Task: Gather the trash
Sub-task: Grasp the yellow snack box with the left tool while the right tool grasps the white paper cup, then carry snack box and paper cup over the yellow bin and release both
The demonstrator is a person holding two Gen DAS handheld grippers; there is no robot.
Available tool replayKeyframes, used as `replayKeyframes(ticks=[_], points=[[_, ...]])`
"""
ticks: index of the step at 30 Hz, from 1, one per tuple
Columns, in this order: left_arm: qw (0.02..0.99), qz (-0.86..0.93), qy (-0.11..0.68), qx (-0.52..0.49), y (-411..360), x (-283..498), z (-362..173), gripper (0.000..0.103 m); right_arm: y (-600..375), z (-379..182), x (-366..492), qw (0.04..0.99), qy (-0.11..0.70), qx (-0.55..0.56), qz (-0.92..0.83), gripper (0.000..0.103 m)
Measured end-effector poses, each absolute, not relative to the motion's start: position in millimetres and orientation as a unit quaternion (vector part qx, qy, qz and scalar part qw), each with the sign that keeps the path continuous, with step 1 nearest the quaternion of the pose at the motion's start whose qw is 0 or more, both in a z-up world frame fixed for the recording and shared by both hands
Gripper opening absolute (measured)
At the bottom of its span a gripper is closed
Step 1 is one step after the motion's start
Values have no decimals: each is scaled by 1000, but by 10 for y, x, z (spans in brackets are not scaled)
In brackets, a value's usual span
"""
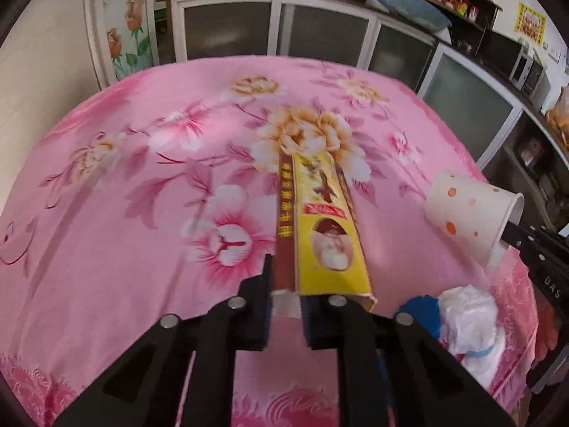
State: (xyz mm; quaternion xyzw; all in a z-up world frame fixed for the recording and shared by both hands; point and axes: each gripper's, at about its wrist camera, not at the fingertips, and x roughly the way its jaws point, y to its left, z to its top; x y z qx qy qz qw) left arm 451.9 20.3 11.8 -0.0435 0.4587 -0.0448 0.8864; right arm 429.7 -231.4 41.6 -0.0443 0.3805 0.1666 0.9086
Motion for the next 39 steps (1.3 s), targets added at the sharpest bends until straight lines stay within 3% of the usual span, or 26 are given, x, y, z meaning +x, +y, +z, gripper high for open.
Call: replayKeyframes(ticks=[12,22,39], points=[[892,-61,444,-56,347,4238,260,4,-2388,793,3833,922,351,-36,162,2],[916,-144,370,-57,150,3455,696,4,-2895,1123,2823,942,299,-13,148,2],[855,-413,315,11,-1640,1931,874,4,-4346,833,644,944,322,64,-37,2]])
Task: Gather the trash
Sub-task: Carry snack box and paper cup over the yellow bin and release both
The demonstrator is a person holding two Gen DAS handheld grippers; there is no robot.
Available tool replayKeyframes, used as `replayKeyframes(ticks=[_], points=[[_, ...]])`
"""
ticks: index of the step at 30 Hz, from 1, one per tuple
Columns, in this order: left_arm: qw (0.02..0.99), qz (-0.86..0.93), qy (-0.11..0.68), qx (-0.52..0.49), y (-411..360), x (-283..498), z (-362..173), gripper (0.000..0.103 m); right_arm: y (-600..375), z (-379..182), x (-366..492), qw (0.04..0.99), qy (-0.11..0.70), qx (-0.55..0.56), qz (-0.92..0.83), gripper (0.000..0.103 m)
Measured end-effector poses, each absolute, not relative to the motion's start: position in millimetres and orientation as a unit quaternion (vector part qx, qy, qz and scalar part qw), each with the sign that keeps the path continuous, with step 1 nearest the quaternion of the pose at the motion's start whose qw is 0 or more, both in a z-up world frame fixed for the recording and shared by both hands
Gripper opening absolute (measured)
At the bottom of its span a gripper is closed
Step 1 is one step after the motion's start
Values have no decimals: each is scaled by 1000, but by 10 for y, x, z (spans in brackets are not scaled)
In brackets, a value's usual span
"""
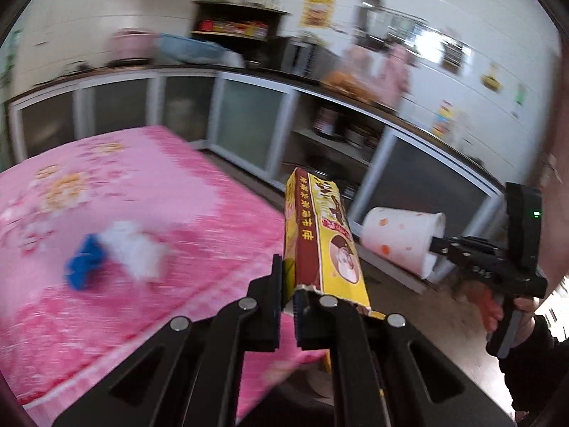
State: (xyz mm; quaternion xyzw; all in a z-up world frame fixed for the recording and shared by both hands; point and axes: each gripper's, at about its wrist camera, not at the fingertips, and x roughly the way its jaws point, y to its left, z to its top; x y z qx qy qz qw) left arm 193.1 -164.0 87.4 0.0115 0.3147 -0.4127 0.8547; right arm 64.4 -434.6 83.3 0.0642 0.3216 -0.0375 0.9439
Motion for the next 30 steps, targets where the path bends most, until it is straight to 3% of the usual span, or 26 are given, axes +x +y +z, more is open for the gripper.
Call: replayKeyframes(ticks=[13,30], points=[[750,-538,373,100,-3143,1248,173,5,-5303,122,-573,894,380,151,-183,2],[699,-498,477,189,-3979,1128,-942,5,-5528,-797,-584,836,477,178,-207,2]])
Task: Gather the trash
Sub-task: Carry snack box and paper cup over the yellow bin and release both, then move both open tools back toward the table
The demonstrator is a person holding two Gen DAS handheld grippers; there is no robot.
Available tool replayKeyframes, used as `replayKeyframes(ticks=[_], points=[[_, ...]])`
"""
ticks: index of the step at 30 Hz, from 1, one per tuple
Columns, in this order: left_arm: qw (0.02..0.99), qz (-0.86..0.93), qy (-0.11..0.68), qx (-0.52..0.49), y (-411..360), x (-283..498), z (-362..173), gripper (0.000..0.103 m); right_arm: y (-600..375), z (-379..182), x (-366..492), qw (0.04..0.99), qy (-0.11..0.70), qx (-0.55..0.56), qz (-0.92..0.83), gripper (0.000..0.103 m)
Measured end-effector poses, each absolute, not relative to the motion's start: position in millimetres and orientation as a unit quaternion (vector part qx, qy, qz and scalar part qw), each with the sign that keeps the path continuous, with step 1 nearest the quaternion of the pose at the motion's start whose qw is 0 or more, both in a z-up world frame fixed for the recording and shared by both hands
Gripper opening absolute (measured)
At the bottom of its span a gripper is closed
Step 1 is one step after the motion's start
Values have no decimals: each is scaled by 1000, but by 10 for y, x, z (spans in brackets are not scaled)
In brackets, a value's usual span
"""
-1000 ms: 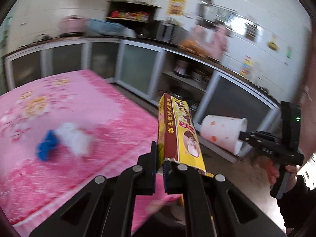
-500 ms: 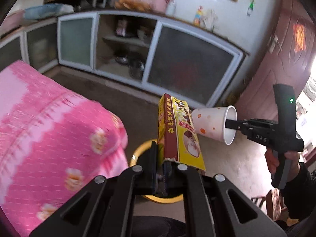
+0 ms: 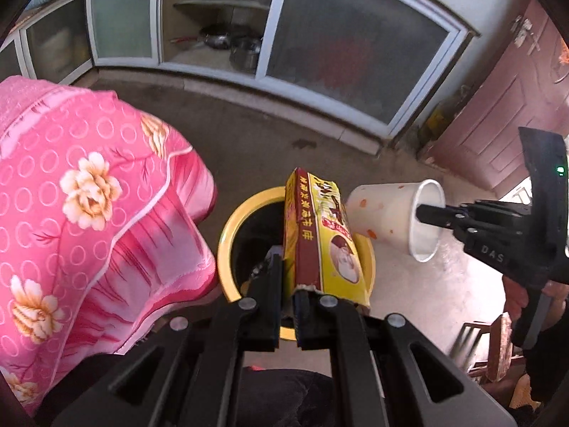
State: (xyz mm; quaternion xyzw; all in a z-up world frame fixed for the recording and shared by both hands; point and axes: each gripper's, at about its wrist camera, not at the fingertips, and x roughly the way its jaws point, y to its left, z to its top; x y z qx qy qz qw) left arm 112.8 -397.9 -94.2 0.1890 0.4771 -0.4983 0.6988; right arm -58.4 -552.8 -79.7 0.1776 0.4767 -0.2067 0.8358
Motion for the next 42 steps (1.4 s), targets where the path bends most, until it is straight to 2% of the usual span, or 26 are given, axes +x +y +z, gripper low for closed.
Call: replayKeyframes(ticks=[10,12,14,15,16,17,18,23,29,33,37,42], points=[[684,-479,506,216,-4243,1160,-1253,5,-5672,-1139,-445,805,520,206,-200,3],[682,-478,510,215,-4258,1163,-1271,9,-5674,-1184,-410,798,533,204,-192,4],[682,-479,508,217,-4253,1151,-1277,21,-5700,-1236,-405,793,541,198,-200,6],[686,-476,504,221,-4247,1139,-1270,41,-5722,-1266,-412,789,546,200,-201,14],[691,-472,499,224,-4238,1134,-1260,68,-5748,-1283,-425,786,547,204,-204,32],[701,-468,490,224,-4215,1133,-1233,77,-5785,-1301,-454,784,545,213,-206,45],[707,-468,482,221,-4196,1123,-1188,80,-5817,-1302,-491,785,538,223,-211,64],[719,-464,474,210,-4107,1158,-1037,86,-5919,-1229,-659,784,523,240,-234,66],[747,-473,441,157,-3707,1195,-520,88,-5915,-929,-737,816,470,252,-223,66],[783,-467,396,113,-3169,1234,-70,95,-5802,-644,-642,847,430,242,-195,67],[834,-418,351,84,-2480,1336,296,95,-5543,-304,-430,880,397,214,-152,70],[893,-314,314,76,-1677,1571,504,95,-5018,92,-2,917,358,170,-55,74]])
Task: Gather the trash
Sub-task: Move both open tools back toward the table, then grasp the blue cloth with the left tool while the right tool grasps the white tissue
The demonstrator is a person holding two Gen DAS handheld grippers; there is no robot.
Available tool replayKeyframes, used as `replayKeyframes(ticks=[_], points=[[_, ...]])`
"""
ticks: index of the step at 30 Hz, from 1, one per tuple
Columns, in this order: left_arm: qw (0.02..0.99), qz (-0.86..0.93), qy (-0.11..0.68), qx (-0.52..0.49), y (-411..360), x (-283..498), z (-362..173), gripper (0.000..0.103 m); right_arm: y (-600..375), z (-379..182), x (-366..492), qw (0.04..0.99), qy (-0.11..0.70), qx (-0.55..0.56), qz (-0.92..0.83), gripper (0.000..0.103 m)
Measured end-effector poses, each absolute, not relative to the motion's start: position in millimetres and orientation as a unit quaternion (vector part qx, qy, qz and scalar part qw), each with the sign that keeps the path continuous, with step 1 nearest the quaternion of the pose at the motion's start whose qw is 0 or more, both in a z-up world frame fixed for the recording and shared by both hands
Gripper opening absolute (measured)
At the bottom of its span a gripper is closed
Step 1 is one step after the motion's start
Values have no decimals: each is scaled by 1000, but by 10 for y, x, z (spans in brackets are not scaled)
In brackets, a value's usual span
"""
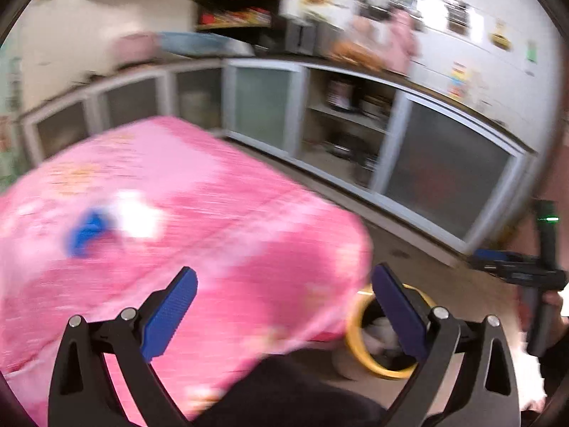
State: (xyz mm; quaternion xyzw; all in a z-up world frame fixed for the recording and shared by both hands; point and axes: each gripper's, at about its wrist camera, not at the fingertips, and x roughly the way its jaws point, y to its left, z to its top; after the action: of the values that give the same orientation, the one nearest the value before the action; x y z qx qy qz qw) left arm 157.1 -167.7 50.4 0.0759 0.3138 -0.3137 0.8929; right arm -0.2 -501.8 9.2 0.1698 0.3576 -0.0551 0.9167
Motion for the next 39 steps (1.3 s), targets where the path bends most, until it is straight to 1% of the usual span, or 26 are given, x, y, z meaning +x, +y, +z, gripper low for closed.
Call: replayKeyframes(ticks=[5,12,17,22,25,28,39], points=[[931,-200,294,78,-939,1912,583,95,-4332,398,563,937,326,122,34,75],[945,-122,293,76,-442,2385,574,95,-3431,520,1397,938,318,67,121,75],[944,-106,306,68,-305,2741,459,95,-3015,489,1895,930,329,52,154,75],[939,-113,320,62,-361,3044,337,95,-2722,408,2288,926,339,28,163,75],[934,-96,338,64,-346,3245,230,95,-2646,343,2468,922,351,25,165,75],[929,-93,356,44,-280,3364,144,95,-2616,244,2626,918,361,23,164,76],[916,-101,389,17,-245,3777,-17,95,-2419,53,3075,901,393,5,186,76]])
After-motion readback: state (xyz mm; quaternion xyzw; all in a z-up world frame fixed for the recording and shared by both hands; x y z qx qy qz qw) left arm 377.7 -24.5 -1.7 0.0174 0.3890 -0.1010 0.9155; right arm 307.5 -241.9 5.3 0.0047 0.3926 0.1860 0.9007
